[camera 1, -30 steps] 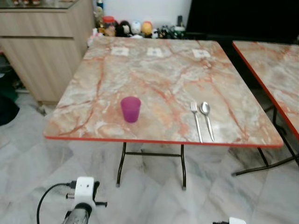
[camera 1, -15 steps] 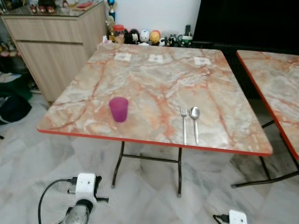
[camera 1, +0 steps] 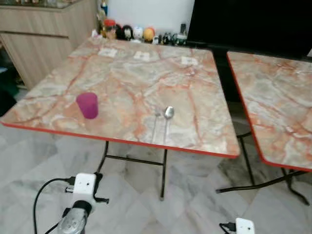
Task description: Setting the table
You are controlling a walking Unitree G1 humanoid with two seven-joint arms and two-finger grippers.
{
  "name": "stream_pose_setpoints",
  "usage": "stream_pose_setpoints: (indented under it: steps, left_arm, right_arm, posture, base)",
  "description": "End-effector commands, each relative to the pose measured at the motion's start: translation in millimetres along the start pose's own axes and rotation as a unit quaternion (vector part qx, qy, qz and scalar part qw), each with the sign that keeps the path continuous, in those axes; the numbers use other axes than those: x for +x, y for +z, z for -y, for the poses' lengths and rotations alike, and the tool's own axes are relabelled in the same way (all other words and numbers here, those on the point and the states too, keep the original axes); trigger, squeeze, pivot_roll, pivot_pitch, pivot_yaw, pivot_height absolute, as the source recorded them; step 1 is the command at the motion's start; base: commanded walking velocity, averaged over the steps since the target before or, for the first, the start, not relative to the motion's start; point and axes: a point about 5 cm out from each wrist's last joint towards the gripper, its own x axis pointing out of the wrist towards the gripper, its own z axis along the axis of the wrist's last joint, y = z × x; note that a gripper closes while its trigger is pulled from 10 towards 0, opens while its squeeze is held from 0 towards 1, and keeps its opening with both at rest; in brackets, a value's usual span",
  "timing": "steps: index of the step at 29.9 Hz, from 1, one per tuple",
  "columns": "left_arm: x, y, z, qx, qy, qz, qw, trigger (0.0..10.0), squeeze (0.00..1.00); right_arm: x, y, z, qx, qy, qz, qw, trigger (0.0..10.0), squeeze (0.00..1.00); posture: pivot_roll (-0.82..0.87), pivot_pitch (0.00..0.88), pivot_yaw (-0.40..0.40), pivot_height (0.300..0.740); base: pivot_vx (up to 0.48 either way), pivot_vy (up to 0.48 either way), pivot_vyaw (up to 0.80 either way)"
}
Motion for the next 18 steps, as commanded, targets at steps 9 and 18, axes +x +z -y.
stream_pose_setpoints:
  steps: [9,18]
  left_arm:
    - [-1.6,43.3,3.2,0.017,-0.022,0.097,0.995,10.0,0.00]
    - [-12.9,65.1,7.6,0.022,-0.031,0.139,0.990,10.0,0.00]
  right_arm:
    - [-0.1,-0.8,2.2,-0.012,0.002,-0.005,1.000,10.0,0.00]
    - [0.0,-0.2,1.6,-0.014,0.004,-0.005,1.000,10.0,0.00]
  posture:
    - [0.12,0.005,-0.066,0.740]
    - [0.13,0.004,-0.070,0.740]
  base:
    - [0.000,0.000,0.00]
    - [0.000,0.000,0.00]
